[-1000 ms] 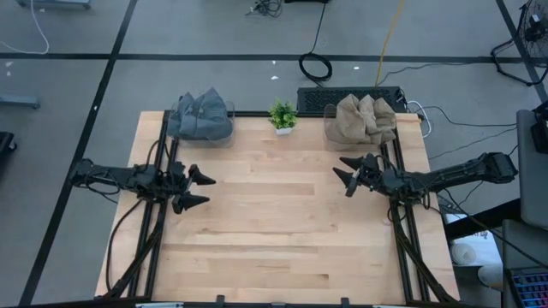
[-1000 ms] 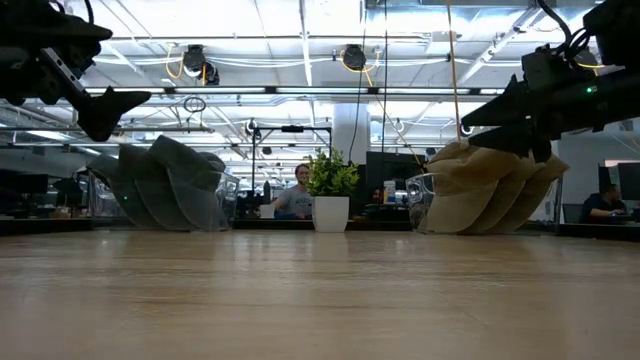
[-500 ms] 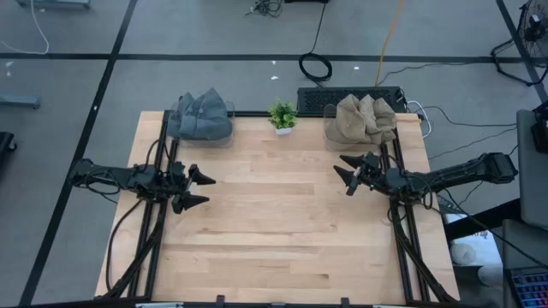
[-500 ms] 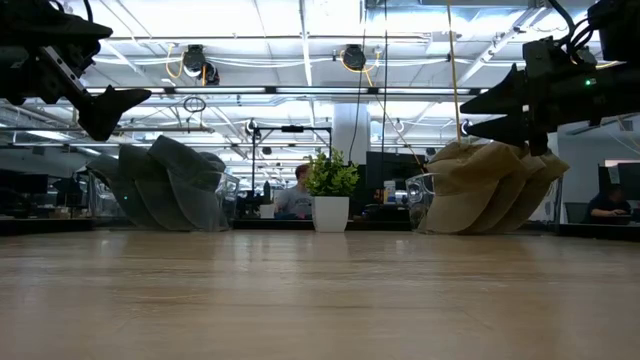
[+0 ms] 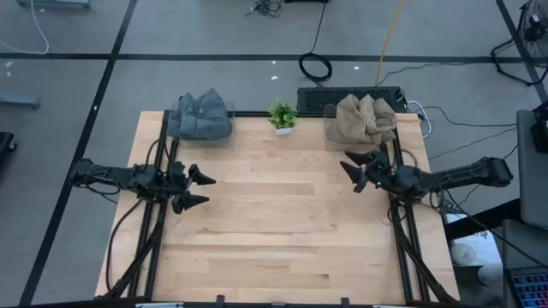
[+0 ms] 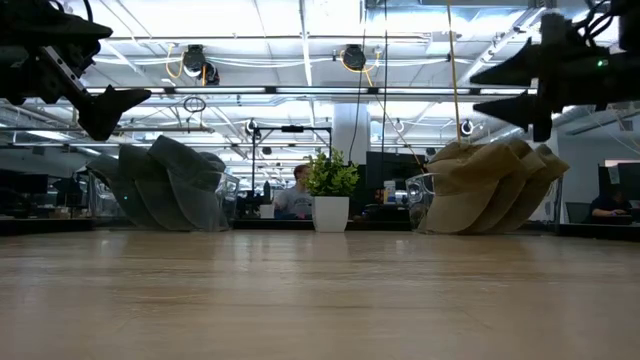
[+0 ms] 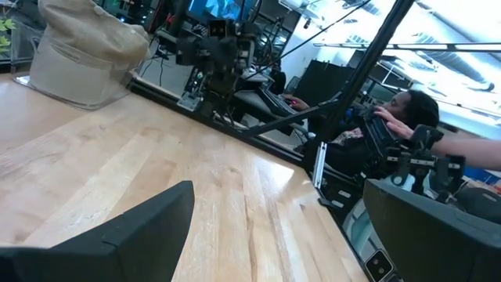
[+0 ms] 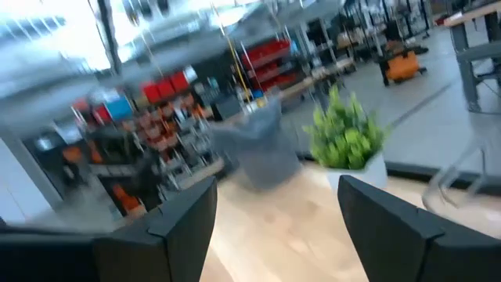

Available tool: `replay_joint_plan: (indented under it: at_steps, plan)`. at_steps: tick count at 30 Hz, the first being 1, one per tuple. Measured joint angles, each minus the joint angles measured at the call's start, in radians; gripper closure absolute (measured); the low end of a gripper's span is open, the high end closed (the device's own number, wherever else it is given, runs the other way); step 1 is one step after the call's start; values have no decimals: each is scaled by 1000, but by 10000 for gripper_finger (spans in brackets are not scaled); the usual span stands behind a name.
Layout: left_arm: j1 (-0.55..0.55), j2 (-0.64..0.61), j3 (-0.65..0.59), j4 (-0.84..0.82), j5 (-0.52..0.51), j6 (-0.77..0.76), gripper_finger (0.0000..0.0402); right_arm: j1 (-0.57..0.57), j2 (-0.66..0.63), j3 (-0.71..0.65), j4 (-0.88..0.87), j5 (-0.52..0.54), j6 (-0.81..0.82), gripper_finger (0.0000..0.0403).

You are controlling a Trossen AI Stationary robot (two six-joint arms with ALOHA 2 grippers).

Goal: Pick & Place hat
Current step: Return to Home Position

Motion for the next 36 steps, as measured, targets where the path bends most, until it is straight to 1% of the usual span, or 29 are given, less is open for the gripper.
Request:
replay_joint_plan:
  at_steps: [8, 16, 21, 26, 36]
  plan:
    - [0, 0, 0, 1, 0, 0, 20, 0, -192, 0, 5, 1, 0, 149]
    - [0, 0, 0, 1, 0, -1, 20, 0, -303, 0, 1, 1, 0, 149]
    - [0, 0, 0, 1, 0, -1, 20, 0, -405, 0, 2, 1, 0, 149]
    - [0, 0, 1, 1, 0, -3, 20, 1, -413, 0, 59, 1, 1, 149]
    - [0, 0, 2, 1, 0, -3, 20, 0, -400, 0, 40, 1, 1, 149]
